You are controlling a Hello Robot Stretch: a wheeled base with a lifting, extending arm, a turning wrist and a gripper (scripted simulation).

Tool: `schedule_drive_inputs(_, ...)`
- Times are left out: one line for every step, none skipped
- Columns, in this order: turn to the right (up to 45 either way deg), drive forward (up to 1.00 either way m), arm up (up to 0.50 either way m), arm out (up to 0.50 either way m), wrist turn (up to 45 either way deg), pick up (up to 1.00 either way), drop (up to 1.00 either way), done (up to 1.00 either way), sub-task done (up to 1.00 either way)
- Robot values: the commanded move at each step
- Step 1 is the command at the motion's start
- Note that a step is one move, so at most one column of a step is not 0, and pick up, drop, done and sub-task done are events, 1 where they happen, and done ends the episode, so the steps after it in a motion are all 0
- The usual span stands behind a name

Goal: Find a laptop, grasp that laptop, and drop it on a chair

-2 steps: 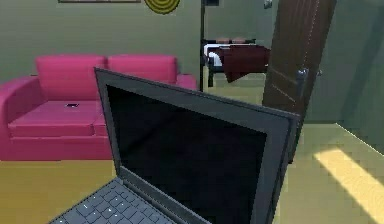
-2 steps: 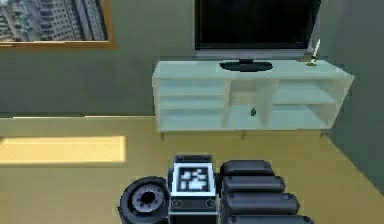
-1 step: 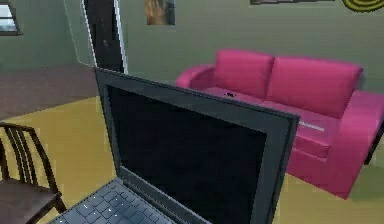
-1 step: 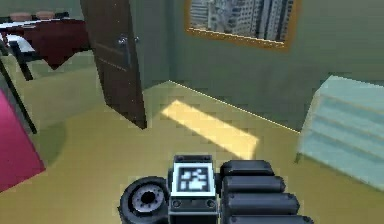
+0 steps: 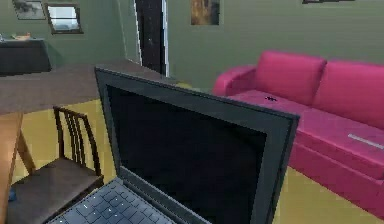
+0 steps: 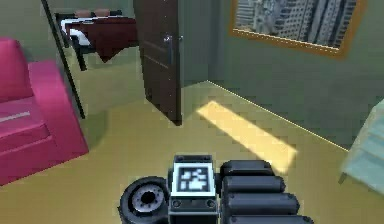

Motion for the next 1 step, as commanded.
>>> schedule_drive_inputs(0.0, 1.0, 0.0, 0.0, 0.0, 0.0, 0.0, 0.0, 0.0)
